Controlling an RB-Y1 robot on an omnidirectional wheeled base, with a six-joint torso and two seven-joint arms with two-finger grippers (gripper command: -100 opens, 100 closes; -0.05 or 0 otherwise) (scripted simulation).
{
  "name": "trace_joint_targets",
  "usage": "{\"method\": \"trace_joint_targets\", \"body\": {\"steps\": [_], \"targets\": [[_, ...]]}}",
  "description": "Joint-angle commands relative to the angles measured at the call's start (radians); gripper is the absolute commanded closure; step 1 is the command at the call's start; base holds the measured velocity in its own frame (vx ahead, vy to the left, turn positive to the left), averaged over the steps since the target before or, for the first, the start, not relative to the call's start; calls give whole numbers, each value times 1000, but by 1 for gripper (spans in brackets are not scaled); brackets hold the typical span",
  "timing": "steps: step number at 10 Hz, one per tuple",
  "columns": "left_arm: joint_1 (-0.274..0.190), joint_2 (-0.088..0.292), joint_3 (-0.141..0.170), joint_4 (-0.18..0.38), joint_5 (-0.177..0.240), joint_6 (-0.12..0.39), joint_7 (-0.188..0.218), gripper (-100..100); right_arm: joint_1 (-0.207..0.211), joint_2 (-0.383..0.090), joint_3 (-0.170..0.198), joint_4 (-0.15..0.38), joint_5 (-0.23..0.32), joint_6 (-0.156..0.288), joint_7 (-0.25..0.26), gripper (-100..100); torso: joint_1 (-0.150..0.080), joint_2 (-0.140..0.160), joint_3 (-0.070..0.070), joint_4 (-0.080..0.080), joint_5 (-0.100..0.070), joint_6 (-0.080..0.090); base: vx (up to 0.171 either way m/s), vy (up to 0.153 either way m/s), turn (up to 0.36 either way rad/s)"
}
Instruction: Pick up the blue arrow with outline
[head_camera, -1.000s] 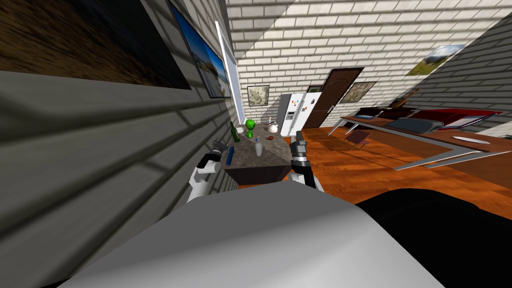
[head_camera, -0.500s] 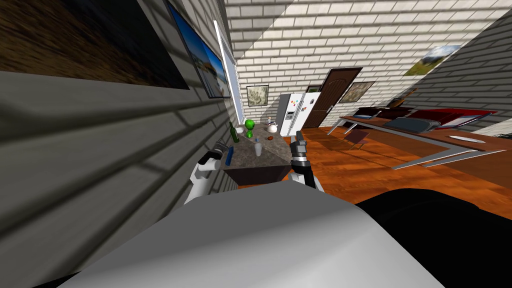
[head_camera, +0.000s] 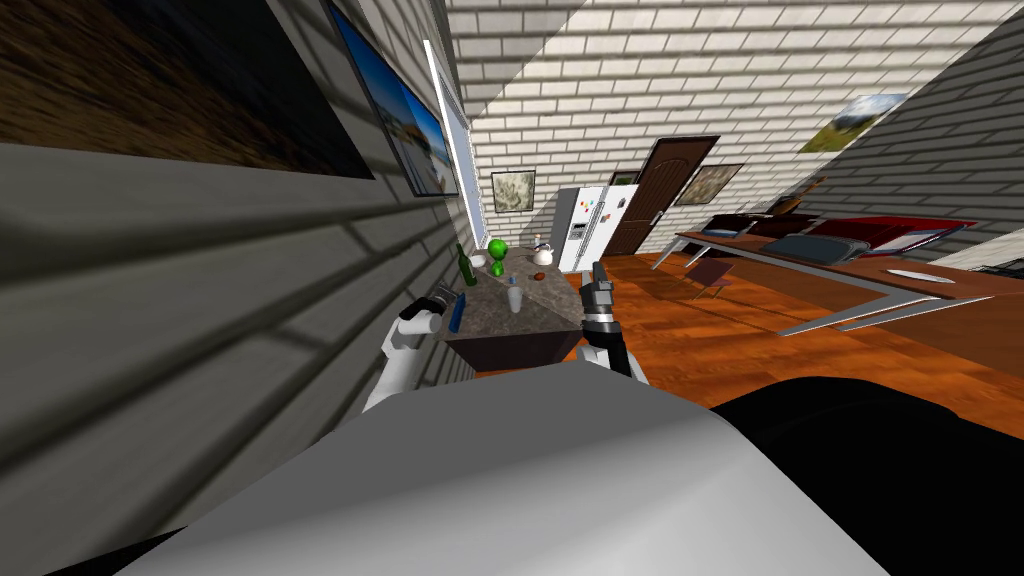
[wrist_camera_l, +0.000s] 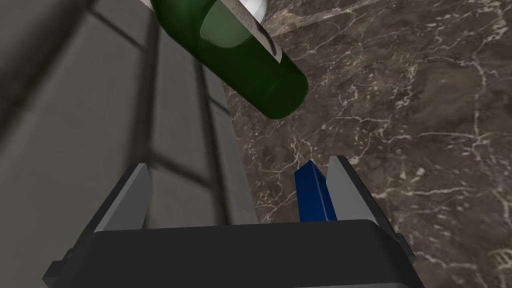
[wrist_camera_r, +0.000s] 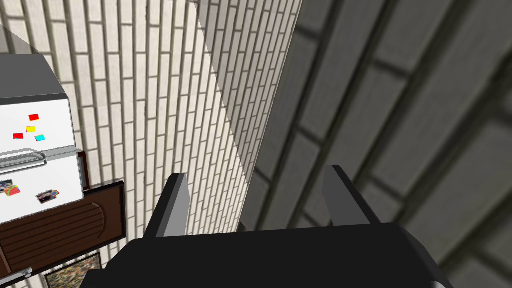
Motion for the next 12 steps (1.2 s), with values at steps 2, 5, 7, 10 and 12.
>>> {"method": "trace_joint_targets", "body": {"steps": [2, 5, 7, 10, 12], "targets": [[-51, 19, -5, 57, 22, 74, 60, -100, 0, 0, 0, 0, 0, 0, 0, 0, 0, 0, 0, 0, 0, 0, 3, -4, -17], [-92, 36, -9, 102, 40, 145, 114, -100, 0, 0, 0, 0, 0, 0, 0, 0, 0, 0, 0, 0, 0, 0, 4, -4, -16], [-92, 36, -9, 102, 40, 184, 122, -100, 0, 0, 0, 0, 0, 0, 0, 0, 0, 0, 0, 0, 0, 0, 3, -3, -12], [-171, 69, -16, 181, 76, 283, 217, -100, 0, 0, 0, 0, 0, 0, 0, 0, 0, 0, 0, 0, 0, 0, 6, -8, -28], [-171, 69, -16, 188, 76, 334, 229, -100, 0, 0, 0, 0, 0, 0, 0, 0, 0, 0, 0, 0, 0, 0, 3, -4, -10]]}}
